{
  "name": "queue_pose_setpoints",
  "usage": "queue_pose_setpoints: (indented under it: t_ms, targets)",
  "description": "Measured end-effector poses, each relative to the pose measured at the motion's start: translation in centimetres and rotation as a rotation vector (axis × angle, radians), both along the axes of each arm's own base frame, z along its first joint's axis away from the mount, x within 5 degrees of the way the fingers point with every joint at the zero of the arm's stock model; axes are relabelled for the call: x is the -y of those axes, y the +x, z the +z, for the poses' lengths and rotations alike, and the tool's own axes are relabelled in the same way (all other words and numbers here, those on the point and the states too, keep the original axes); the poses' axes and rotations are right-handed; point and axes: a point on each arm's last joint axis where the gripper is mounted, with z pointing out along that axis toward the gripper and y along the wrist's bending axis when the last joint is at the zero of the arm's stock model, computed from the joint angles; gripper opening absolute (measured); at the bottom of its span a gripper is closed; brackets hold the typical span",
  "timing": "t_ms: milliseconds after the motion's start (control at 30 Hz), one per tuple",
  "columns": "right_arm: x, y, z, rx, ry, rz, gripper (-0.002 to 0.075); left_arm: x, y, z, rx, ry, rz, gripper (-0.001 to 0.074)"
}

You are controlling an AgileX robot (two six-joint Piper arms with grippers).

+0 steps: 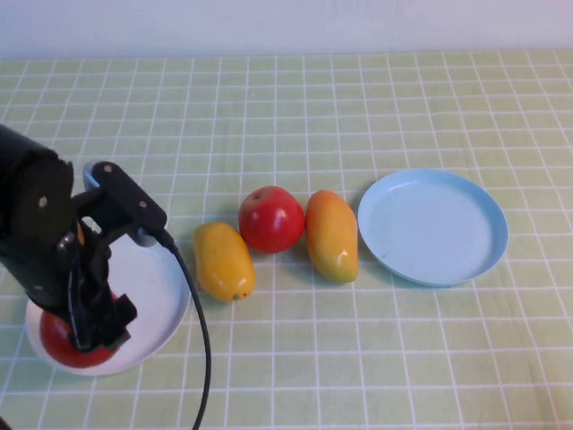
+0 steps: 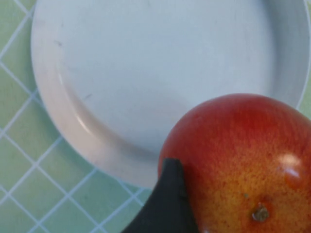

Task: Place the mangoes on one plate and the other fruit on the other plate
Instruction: Put one type of fruit in the left plate

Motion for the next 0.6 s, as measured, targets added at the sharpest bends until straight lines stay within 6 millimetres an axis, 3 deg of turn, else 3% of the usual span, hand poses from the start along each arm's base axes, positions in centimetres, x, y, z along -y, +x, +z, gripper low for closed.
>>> queue_pose_setpoints:
  t_ms: [367, 600]
  targets:
    - [0.0, 0.0, 0.0, 0.000, 0.000, 0.000, -0.0016, 0.7, 2.6, -3.6, 0.023, -0.033, 0.010, 0.0573]
    - [0.0, 0.0, 0.0, 0.000, 0.000, 0.000, -0.0016, 0.8, 2.6, -3.9, 0.006, -0.046, 0.027, 0.0584]
